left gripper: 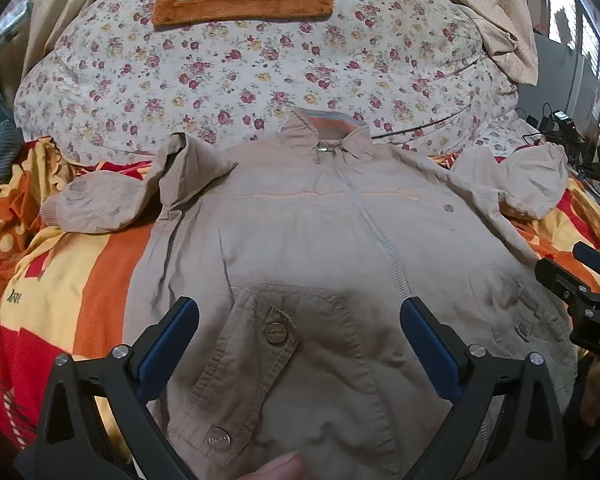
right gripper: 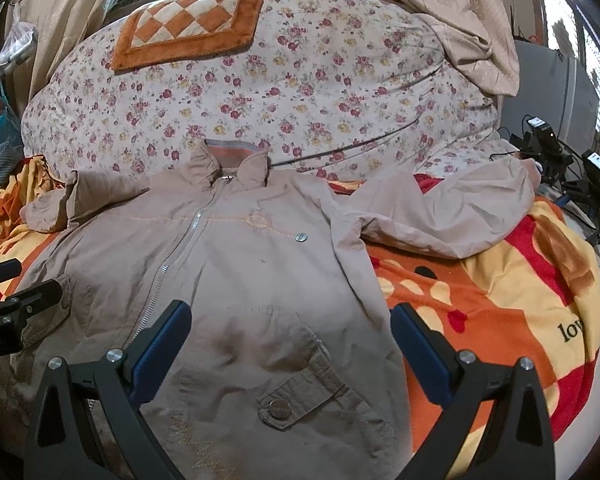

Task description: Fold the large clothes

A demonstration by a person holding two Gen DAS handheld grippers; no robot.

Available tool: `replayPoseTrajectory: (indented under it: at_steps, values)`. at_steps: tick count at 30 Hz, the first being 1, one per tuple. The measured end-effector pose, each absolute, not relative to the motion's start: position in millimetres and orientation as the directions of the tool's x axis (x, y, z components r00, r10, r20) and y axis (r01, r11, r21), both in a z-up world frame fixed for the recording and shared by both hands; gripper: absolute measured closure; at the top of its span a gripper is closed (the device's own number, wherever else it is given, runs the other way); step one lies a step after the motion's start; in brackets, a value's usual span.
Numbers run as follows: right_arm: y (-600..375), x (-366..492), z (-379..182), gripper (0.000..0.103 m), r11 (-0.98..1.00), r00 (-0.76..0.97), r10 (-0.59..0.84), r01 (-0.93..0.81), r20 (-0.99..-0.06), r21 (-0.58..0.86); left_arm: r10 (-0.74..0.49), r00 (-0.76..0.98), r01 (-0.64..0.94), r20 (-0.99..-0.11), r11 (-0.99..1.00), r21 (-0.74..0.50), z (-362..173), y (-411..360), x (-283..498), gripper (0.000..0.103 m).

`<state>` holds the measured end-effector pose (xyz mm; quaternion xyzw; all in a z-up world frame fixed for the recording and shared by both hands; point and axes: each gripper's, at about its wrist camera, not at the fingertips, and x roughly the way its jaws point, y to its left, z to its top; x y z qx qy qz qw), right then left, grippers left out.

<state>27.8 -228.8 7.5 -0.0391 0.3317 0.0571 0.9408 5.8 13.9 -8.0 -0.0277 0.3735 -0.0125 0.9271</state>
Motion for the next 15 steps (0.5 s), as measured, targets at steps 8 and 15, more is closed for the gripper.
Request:
replayPoseTrajectory:
  at_steps: [8, 15]
  values:
    - [-229.0, 28.5, 6.9, 0.002, 0.990, 0.773, 0.083, -0.134, -0.629, -0.035, -0.061, 0.720, 0.012, -0.692, 0.997, -0.076, -6.1, 11.2, 7.2, 0.009]
    - [-229.4, 28.7, 7.0, 0.002, 0.990, 0.773, 0.083, -0.134, -0.629, -0.034, -0.062, 0.718, 0.012, -0.693, 0.997, -0.077, -4.1, 11.8, 8.0, 0.009]
